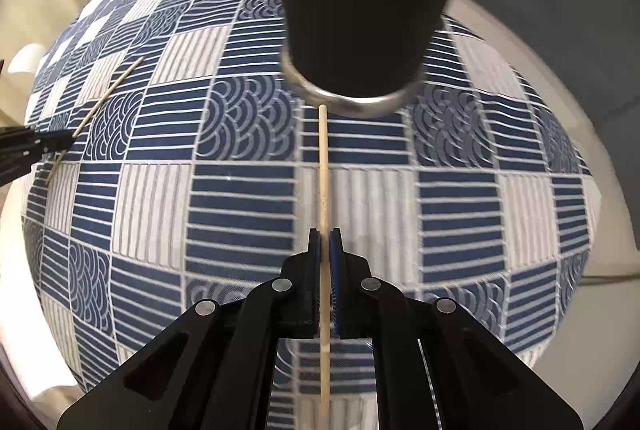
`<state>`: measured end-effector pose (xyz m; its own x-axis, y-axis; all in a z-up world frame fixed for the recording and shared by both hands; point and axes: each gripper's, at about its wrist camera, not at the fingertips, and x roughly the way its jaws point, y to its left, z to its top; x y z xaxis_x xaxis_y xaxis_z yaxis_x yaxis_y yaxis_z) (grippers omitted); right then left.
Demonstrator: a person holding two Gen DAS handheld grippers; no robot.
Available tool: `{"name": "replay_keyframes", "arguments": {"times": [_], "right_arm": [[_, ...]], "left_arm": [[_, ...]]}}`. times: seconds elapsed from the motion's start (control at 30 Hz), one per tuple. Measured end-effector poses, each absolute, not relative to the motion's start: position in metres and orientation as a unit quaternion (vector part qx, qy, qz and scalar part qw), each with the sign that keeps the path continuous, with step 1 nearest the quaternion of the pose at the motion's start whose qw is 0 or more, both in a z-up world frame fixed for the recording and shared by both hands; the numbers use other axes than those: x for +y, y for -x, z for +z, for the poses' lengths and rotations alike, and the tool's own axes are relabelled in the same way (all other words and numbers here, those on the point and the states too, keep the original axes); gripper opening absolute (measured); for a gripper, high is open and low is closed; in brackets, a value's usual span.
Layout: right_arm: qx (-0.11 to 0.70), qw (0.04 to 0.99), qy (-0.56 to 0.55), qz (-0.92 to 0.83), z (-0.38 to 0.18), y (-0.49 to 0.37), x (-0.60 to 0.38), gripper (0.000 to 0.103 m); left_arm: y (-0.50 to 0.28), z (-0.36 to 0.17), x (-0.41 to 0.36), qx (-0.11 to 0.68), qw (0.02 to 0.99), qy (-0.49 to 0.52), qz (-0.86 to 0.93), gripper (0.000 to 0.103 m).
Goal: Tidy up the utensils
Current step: 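Lift the left gripper's chopstick toward the holder while the right gripper lifts its chopstick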
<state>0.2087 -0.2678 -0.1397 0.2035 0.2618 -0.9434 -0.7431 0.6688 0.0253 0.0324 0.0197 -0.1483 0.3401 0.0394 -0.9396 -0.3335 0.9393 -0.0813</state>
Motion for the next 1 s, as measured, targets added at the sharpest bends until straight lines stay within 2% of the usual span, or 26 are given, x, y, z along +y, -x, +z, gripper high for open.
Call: {"name": "replay_keyframes", "arguments": {"times": [0.27,1.0], "right_arm": [[0.516,0.767,0.198,0.325,-0.117,-0.215,-0.303,0.005],[0.451,0.833,0.123,0.296,-0.047,-0.237,-0.366,0.005]], "left_arm": [[-0.032,-0.135,0.009,0.560,0.807,0.137,0.125,0.005],[-0.096,-0.032,-0.042,0.504,0.856,0.078,0.089,0.004]]}}
